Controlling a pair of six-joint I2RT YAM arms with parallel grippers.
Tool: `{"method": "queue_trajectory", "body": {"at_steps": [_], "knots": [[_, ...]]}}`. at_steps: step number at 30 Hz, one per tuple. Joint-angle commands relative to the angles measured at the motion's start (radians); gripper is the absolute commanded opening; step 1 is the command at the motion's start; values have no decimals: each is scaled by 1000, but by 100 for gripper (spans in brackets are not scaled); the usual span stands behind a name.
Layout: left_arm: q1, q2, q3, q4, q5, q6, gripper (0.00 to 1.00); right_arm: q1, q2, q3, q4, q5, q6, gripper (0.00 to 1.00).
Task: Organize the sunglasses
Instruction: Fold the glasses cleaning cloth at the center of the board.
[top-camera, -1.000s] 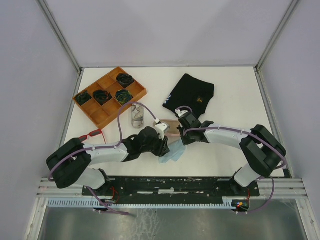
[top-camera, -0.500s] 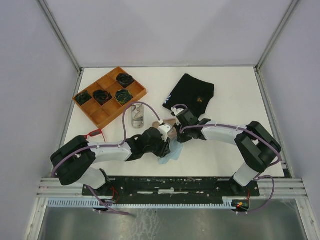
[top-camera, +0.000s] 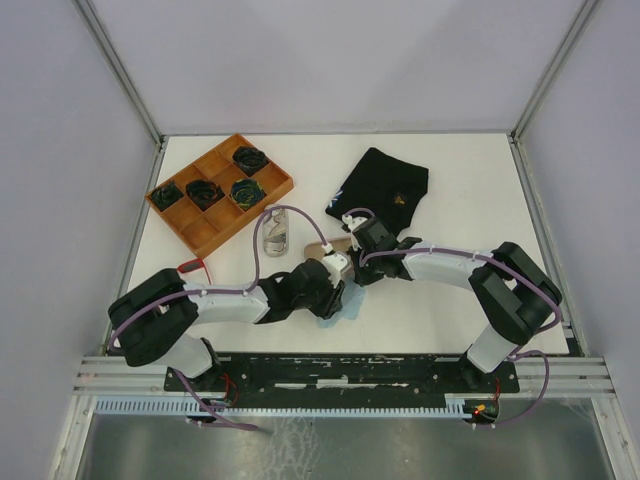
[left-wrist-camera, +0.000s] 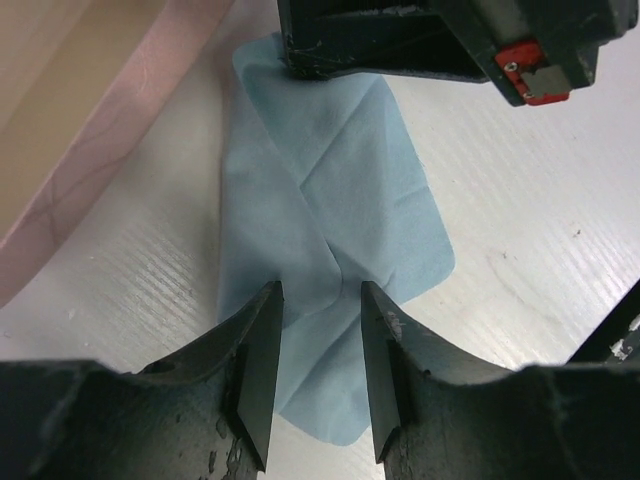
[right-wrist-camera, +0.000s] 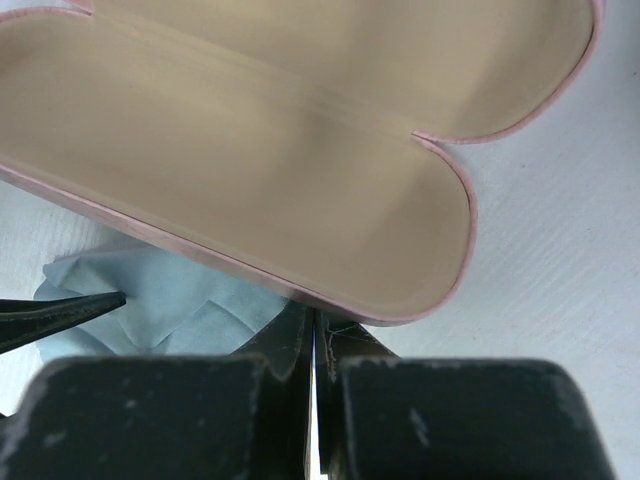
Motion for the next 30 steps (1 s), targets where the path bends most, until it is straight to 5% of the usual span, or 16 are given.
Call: {"method": "queue_trajectory", "body": {"at_steps": [1, 10, 22, 30], "knots": [[-10, 12, 43, 11, -51, 57, 45, -3, 2, 11, 14, 0, -4, 0], [-15, 28, 48, -10, -111, 54, 42, -3, 1, 9, 19, -5, -1, 0], [-15, 9, 36, -3, -129, 30, 10, -3, -12, -7, 17, -5, 1, 0], [-15, -53, 32, 2, -100, 7, 3, -3, -33, -20, 17, -11, 3, 0]]}}
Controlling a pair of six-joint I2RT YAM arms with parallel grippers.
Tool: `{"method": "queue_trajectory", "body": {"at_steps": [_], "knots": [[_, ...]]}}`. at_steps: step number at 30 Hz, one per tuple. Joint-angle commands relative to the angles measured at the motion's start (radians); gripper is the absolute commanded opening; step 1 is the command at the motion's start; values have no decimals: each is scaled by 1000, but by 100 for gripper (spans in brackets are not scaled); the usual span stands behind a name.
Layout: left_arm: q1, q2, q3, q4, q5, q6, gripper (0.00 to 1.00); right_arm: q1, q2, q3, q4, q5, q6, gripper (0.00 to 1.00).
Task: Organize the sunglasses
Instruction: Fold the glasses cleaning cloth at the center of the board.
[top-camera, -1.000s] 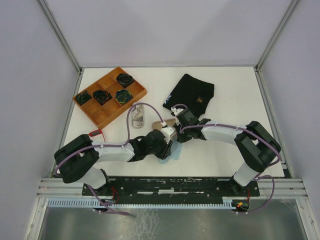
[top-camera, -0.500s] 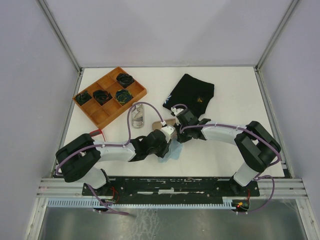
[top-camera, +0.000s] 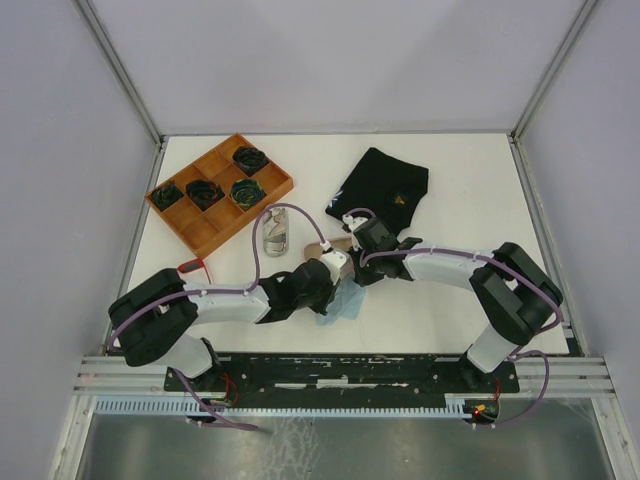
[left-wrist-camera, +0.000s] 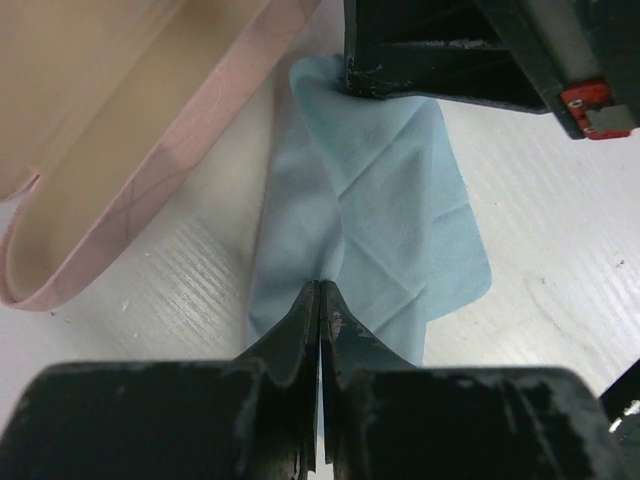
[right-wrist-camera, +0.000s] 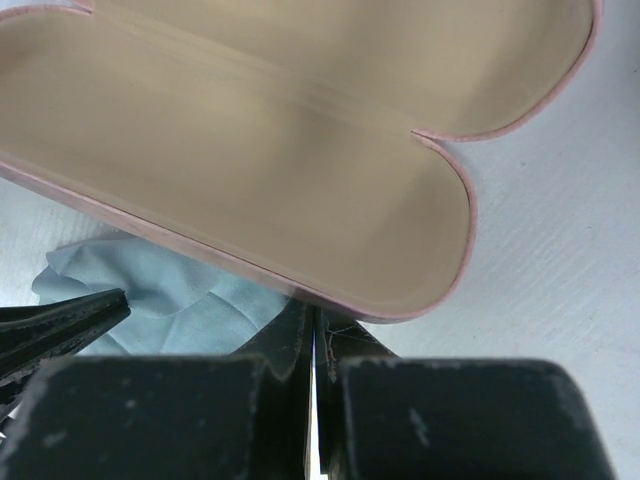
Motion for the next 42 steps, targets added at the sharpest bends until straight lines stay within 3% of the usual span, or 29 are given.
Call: {"method": "queue_trajectory", "body": {"at_steps": [1, 22, 42], "knots": [[-4, -77, 15, 18, 16, 5, 3, -3, -36, -19, 12, -11, 3, 0], [7, -175, 18, -21, -159, 39, 3, -1, -239, -87, 56, -61, -72, 0], [103, -219, -18, 7, -245, 92, 3, -1, -192, -35, 141, -87, -127, 0]]}}
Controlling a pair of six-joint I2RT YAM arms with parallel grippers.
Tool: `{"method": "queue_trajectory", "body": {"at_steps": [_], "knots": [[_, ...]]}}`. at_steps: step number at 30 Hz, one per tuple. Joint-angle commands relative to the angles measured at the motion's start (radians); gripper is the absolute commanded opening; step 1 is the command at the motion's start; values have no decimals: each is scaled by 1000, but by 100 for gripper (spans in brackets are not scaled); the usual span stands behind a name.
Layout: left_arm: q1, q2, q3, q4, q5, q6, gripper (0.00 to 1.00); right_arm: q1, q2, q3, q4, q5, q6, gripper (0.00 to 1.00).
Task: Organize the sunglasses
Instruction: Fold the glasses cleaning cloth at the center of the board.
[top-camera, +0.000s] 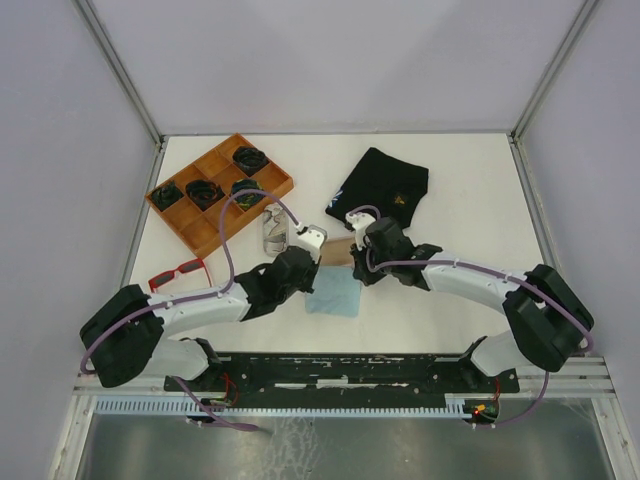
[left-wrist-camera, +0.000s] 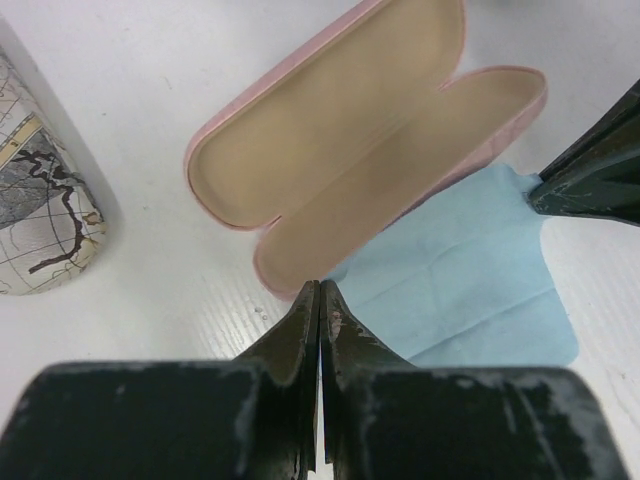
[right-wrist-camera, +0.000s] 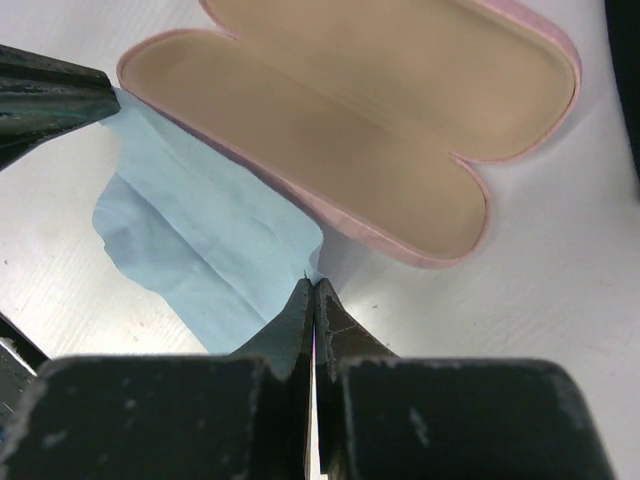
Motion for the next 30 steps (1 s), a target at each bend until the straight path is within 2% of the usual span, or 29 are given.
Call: {"method": "queue_trajectory", "body": {"at_steps": [1, 8, 18, 30], "knots": [[25, -31, -8, 54, -28, 63, 3, -1, 5, 58, 82, -15, -35, 0], [29, -43, -39, 93, 9, 104, 3, -1, 2, 55, 80, -53, -83, 0], [30, -102, -156, 205, 84, 129, 3, -1, -37, -31, 111, -120, -114, 0], [28, -68, -170, 235, 150, 118, 3, -1, -27, -57, 121, -152, -110, 0]]}}
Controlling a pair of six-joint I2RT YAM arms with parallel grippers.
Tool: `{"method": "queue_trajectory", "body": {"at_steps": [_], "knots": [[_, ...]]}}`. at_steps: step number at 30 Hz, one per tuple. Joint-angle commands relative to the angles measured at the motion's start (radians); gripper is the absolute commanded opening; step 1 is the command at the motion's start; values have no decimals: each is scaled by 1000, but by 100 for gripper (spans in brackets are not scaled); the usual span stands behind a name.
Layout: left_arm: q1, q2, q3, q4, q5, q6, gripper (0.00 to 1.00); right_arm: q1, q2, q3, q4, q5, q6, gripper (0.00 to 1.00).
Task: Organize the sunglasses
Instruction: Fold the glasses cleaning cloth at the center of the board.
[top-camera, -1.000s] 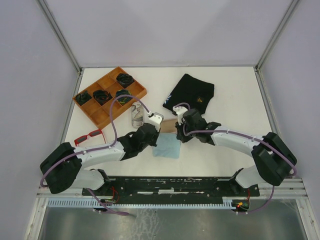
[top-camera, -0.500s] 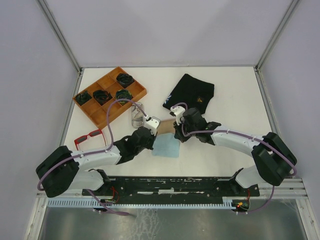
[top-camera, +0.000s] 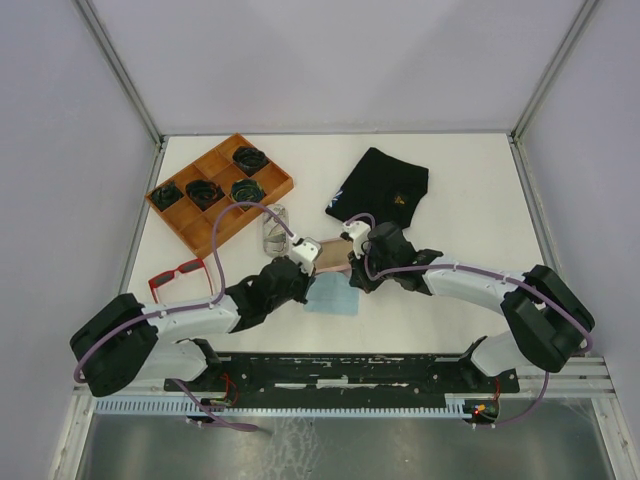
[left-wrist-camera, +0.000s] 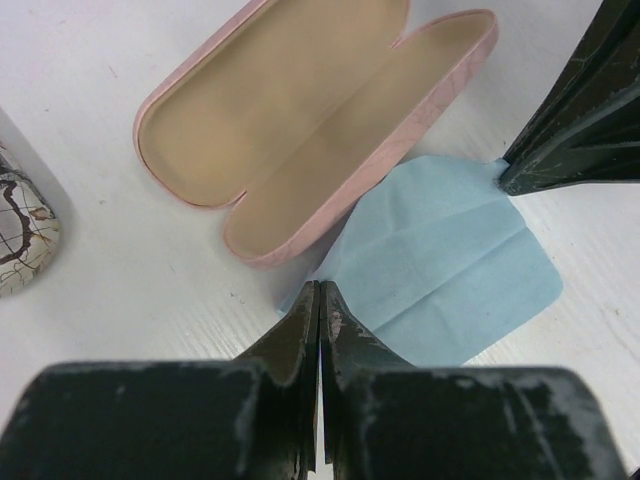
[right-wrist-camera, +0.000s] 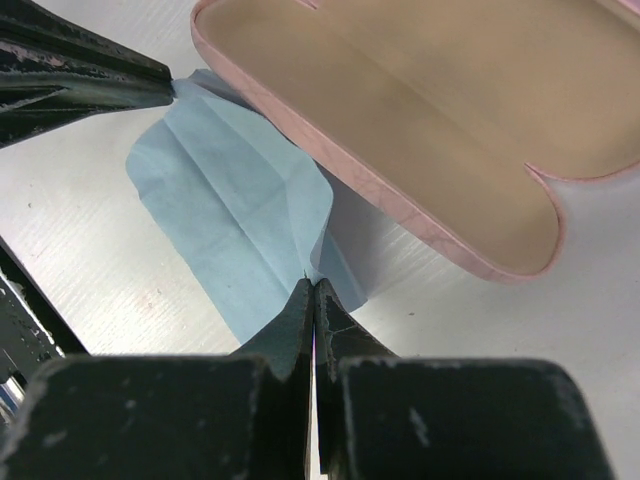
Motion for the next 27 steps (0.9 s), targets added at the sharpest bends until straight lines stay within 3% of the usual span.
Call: {"method": "queue_trajectory", "body": {"at_steps": [1, 27], "knots": [[4, 3, -10, 67, 23, 35, 3, -1, -28, -7, 39, -19, -13, 0], [4, -32, -98, 120, 44, -68, 3, 12, -8, -37, 28, -61, 21, 0]]}}
